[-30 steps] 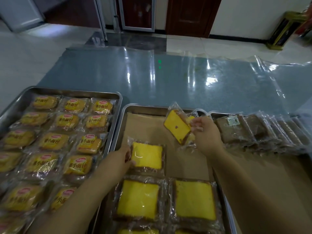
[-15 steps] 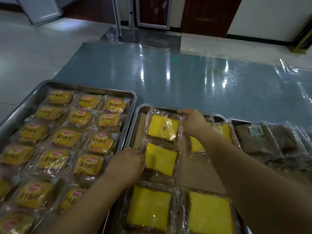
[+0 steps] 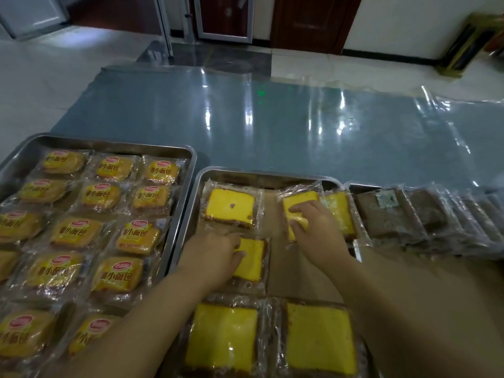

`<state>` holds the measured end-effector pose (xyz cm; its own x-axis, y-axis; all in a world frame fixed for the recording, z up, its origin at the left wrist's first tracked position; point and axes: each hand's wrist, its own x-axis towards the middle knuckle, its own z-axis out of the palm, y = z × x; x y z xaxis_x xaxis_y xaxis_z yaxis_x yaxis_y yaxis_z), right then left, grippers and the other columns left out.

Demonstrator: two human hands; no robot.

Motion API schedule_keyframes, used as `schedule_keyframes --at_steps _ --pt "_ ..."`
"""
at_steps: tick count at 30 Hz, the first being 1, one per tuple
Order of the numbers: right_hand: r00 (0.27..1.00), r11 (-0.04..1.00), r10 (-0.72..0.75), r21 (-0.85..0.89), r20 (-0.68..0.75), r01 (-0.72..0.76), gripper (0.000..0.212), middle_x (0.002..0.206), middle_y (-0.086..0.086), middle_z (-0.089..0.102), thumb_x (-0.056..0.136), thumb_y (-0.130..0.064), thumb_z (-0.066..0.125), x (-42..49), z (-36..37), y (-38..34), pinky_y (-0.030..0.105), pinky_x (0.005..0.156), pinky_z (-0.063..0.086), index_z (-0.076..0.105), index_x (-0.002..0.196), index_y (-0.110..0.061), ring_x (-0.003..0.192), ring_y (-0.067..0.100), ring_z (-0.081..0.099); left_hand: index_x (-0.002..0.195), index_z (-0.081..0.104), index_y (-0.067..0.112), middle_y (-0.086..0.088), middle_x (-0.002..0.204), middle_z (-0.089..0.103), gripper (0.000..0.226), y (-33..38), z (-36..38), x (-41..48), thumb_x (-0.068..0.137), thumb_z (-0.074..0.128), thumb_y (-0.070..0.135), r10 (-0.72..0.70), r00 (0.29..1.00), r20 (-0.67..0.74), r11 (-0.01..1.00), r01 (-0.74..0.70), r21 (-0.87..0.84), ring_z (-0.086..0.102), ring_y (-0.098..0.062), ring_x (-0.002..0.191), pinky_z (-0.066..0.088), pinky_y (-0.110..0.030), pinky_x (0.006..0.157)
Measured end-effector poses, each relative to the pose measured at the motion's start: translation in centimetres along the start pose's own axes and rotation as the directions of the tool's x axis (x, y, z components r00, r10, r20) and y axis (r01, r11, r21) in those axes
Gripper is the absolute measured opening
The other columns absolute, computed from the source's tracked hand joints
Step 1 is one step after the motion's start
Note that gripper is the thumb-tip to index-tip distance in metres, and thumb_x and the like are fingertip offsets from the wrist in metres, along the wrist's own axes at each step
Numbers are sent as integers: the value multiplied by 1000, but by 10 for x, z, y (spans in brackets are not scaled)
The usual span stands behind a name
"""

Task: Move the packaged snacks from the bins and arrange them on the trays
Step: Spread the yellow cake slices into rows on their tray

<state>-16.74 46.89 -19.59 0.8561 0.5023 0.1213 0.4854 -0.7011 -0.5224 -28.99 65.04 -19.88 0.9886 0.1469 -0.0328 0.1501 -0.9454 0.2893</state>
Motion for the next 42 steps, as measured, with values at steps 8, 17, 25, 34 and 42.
schedule_keyframes --at_steps 8,17,25,34,42 --pt "939 953 275 -72 -206 -294 32 122 11 53 86 -13 63 -29 -44 38 31 87 33 60 118 -13 115 30 38 121 52 20 -2 123 49 33 55 21 45 92 53 35 66 996 -53 980 -75 -186 43 -23 113 41 -34 90" --pt "851 849 525 61 24 -525 46 127 8 50 89 -17 59 -19 -53 57 46 98 42 42 132 -13 118 28 44 148 15 24 -2 157 10 74 71 31 110 89 54 44 78 989 129 987 -58 -153 5 -25 143 16 -43 115" --pt "861 851 508 166 -14 -499 32 101 1 62 86 -6 59 -9 -54 62 35 78 50 56 118 -12 89 16 58 142 27 38 -3 151 27 70 70 26 108 81 50 63 103 965 239 994 -105 -1 18 -27 139 8 -43 115" --pt "940 948 292 181 -175 -261 27 102 -3 64 85 -1 57 11 -69 48 22 81 41 72 99 -19 94 11 55 146 19 23 -9 149 23 63 85 32 39 94 34 53 48 962 268 970 -109 218 18 -33 136 6 -54 110" --pt "930 950 -286 -195 -232 243 17 75 16 64 65 18 68 15 -64 32 30 57 44 70 73 3 71 32 57 138 37 17 -5 141 28 54 82 38 25 94 41 47 97 970 225 987 -123 102 30 -27 127 22 -41 103"
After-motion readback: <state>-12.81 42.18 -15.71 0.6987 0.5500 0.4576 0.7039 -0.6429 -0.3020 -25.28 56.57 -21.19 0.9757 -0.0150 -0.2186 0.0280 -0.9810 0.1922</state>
